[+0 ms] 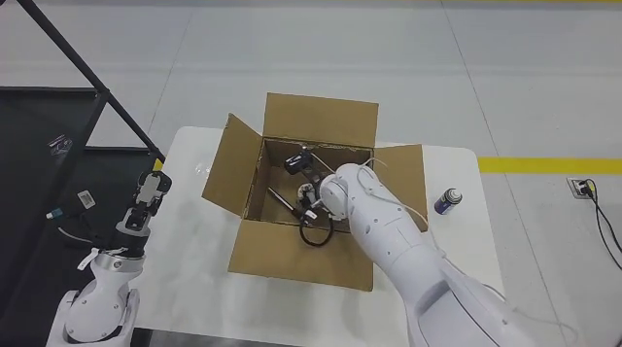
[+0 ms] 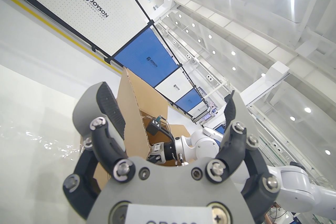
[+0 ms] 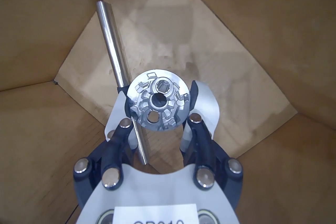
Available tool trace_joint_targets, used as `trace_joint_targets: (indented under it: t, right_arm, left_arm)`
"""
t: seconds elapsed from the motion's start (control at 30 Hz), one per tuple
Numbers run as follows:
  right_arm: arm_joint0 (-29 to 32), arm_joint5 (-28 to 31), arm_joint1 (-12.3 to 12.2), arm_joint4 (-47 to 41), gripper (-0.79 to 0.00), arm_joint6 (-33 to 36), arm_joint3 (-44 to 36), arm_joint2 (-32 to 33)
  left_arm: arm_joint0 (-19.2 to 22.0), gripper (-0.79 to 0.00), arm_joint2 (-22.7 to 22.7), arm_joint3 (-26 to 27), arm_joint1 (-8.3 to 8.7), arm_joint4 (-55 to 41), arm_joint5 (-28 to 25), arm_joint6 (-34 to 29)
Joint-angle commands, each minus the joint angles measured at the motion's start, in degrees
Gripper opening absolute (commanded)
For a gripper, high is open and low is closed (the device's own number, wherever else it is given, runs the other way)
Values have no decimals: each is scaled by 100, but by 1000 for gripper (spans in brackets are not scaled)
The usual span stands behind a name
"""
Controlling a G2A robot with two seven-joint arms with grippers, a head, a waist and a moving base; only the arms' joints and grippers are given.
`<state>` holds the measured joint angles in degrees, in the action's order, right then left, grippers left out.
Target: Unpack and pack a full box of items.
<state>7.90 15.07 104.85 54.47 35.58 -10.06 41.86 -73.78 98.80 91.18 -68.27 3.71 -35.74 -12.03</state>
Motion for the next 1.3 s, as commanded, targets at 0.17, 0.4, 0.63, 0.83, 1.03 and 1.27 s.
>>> trace_joint_targets:
  t: [0.17, 0.4, 0.63, 0.83, 1.03, 1.27]
  right_arm:
    - [-150, 890, -171, 212, -785, -481, -107, -1]
    - [-152, 1396, -374, 499, -785, -898, -455, -1]
    - [84, 1268, -647, 870, -785, -1024, -1328, 81]
    - [637, 1007, -1075, 1259, -785, -736, -2809, 473]
    - [1299, 1049, -1460, 1545, -785, -12, -4342, 1045]
    - [1299, 1049, -1460, 1545, -785, -12, -4342, 1045]
  left_arm:
    - [48, 0, -73, 17, 5, 39, 36, -29]
    - [115, 0, -205, 94, 7, 110, 50, -103]
    - [136, 0, -265, 178, 9, 178, 91, -69]
    - [80, 0, -276, 241, 13, 259, 132, -15]
    - [45, 0, -276, 280, 11, 292, 149, 34]
    - [45, 0, -276, 280, 11, 292, 149, 34]
